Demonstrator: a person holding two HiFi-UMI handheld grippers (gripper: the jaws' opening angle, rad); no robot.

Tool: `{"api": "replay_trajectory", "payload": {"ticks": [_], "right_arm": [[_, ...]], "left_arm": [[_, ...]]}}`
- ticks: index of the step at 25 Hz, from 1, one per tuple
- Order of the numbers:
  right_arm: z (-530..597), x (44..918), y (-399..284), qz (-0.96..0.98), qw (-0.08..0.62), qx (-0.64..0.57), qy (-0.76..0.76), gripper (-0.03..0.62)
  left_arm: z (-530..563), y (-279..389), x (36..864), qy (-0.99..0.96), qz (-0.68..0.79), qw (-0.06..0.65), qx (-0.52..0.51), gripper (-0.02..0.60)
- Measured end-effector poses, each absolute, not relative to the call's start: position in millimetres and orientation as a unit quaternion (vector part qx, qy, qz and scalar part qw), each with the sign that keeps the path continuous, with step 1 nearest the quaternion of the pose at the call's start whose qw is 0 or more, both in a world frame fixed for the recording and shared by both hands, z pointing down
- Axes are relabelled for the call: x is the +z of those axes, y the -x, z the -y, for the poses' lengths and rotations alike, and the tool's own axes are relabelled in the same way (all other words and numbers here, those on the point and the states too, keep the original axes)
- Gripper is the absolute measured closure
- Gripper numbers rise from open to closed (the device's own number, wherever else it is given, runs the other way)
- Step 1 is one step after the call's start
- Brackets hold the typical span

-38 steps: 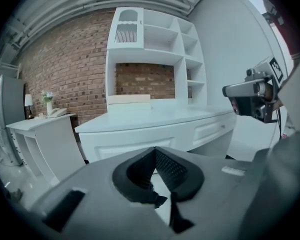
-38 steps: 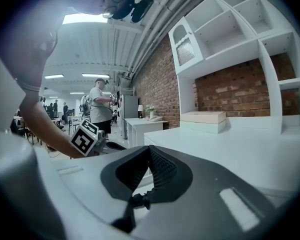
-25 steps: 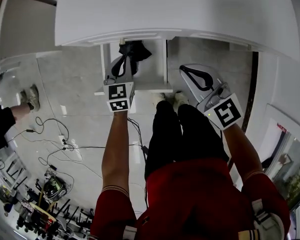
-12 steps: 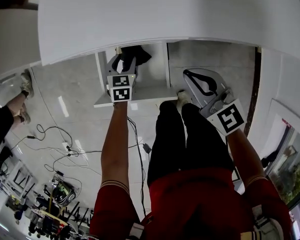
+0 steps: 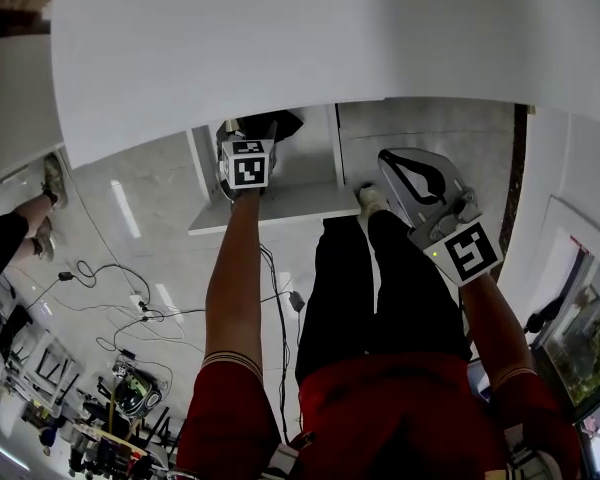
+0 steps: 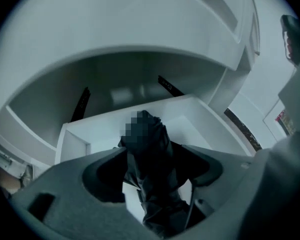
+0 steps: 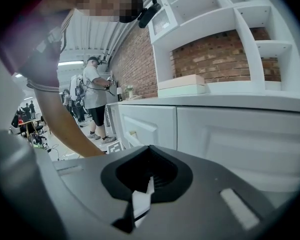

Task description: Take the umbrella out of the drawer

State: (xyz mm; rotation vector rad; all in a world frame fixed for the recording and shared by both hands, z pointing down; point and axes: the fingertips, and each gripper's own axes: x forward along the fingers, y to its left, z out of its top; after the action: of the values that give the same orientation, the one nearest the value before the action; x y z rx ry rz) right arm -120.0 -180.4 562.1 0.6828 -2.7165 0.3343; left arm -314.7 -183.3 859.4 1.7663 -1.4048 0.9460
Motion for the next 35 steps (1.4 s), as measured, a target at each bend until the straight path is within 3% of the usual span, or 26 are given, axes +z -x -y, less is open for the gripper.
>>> {"api": "replay_trajectory", "payload": {"ticks": [12,22,35], "right_arm": [[186.8,594.6,111.2,0.94,0.185,0.132,-0.254,0.582],[186.4,594.5,118.0,0.938,0.189,0.136,-0.255,0.582],[175.1,577.4,108.5,0.942,0.182,0.139,-0.248,0.583]], "left_arm": [[171.3,325.2,931.6,-0.638,0.515,0.404,0.405,0.189],[169.7,330.3,928.6,-0.645,0.486,0.42,0.414,0.31],[159.2,287.5,891.5,-0.724,0.343,0.311,0.51,0.337]]}}
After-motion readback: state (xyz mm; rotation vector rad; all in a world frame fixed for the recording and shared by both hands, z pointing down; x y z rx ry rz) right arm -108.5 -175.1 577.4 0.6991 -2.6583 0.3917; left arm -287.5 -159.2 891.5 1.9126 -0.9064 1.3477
